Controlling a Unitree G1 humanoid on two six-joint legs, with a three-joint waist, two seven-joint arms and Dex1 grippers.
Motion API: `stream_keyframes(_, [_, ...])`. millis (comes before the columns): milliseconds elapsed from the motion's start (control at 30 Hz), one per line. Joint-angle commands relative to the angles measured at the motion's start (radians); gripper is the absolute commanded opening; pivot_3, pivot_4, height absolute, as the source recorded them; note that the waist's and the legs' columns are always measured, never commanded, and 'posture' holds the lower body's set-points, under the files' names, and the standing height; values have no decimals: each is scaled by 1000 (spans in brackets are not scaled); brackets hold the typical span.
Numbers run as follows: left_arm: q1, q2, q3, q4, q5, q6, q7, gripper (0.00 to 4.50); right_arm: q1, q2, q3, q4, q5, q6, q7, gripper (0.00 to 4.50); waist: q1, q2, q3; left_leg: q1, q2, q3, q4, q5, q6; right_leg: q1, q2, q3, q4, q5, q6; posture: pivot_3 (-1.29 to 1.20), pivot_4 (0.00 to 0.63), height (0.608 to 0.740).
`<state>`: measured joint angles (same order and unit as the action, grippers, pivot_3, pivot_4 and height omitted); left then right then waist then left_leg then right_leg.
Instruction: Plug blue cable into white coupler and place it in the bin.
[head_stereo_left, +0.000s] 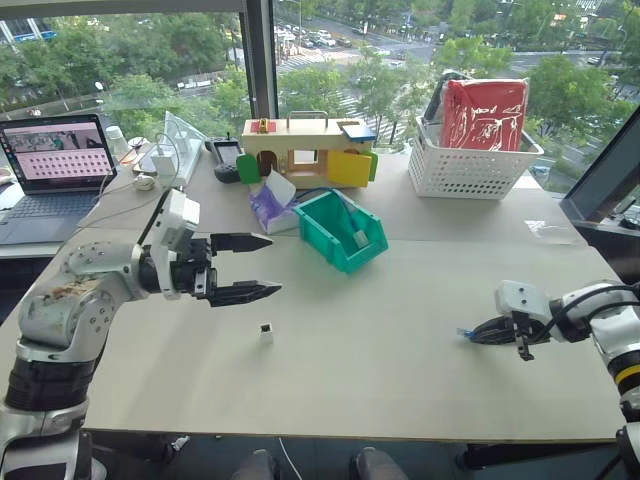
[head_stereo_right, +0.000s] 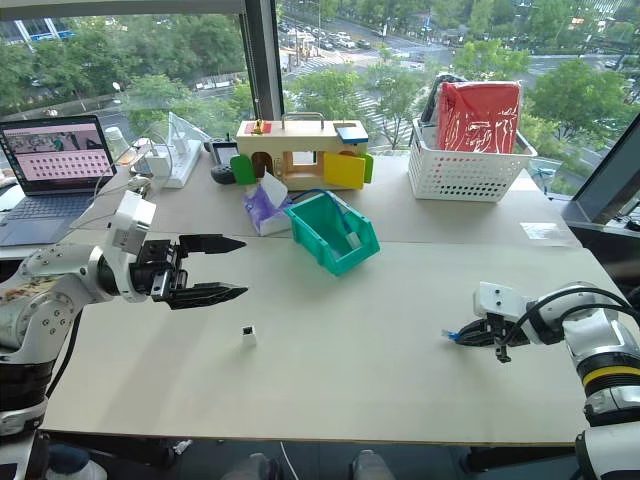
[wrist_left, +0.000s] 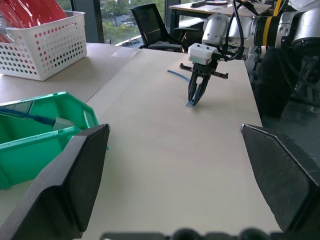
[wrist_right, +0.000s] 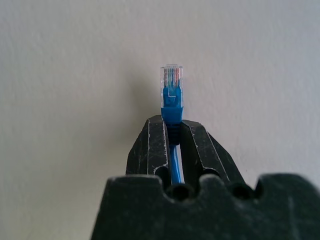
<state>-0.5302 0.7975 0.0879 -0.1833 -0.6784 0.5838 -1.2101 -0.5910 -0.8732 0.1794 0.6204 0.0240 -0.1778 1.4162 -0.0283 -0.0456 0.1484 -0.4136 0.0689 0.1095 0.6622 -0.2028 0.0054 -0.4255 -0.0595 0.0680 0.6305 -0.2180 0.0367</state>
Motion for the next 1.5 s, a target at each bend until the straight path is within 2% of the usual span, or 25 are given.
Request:
stream_keyframes(33, [-41,-3,-49,23,90,-89,-7,4500,-32,42,-16,-167,34,77,-29,21,-4,1,0,0,0,0,0,0,0,0,0,0,0,0,0,0,150,735])
stream_keyframes(200, [-102,-39,-149,107,197,-198,-48,4500,-58,182,58,-341,5,232,-91,21,3,1,1,-1,0,0,0,0,0,-1,0,0,0,0,0,0,150,735])
stream_keyframes(433, [-215,-139,-318,229,396,-374,-71,4500,-83,345,118,-391,2,348,-168,21,24,1,1,-4,-1,0,0,0,0,-3,0,0,0,0,0,0,150,735])
stream_keyframes(500, [-241,-183,-360,280,457,-411,-47,4500,-96,384,112,-391,11,387,-199,1039,26,1,1,-8,-1,0,2,0,0,-6,0,0,0,0,0,0,150,735])
stream_keyframes(533, [-253,-205,-375,305,480,-418,-31,4500,-99,392,107,-395,17,407,-205,1196,26,1,1,-10,-1,0,2,0,0,-7,0,0,0,0,0,0,150,735])
stream_keyframes(700, [-291,-295,-418,388,553,-398,22,4500,-61,359,34,-470,46,492,-264,3005,28,1,1,-14,-1,0,3,0,0,-12,0,0,3,0,0,0,150,735])
stream_keyframes(767, [-296,-310,-441,401,583,-392,26,4500,-24,327,-9,-531,76,542,-280,3578,29,1,1,-14,-1,0,3,0,0,-13,0,0,3,0,0,0,150,735])
stream_keyframes(1067, [-321,-336,-536,502,698,-375,-9,4500,185,176,-219,-822,189,774,-394,3578,28,1,1,-16,-1,-1,4,0,0,-14,0,0,3,0,0,0,150,735])
stream_keyframes(1267, [-305,-337,-577,516,743,-340,-42,4500,256,140,-271,-922,241,852,-448,3578,18,1,1,-16,-1,-2,4,0,0,-14,0,0,3,0,0,0,150,735])
stream_keyframes(1500, [-295,-349,-591,534,791,-302,-14,4500,292,108,-292,-946,281,873,-474,3578,17,1,1,-16,-1,-3,5,0,0,-13,0,0,3,0,0,0,150,735])
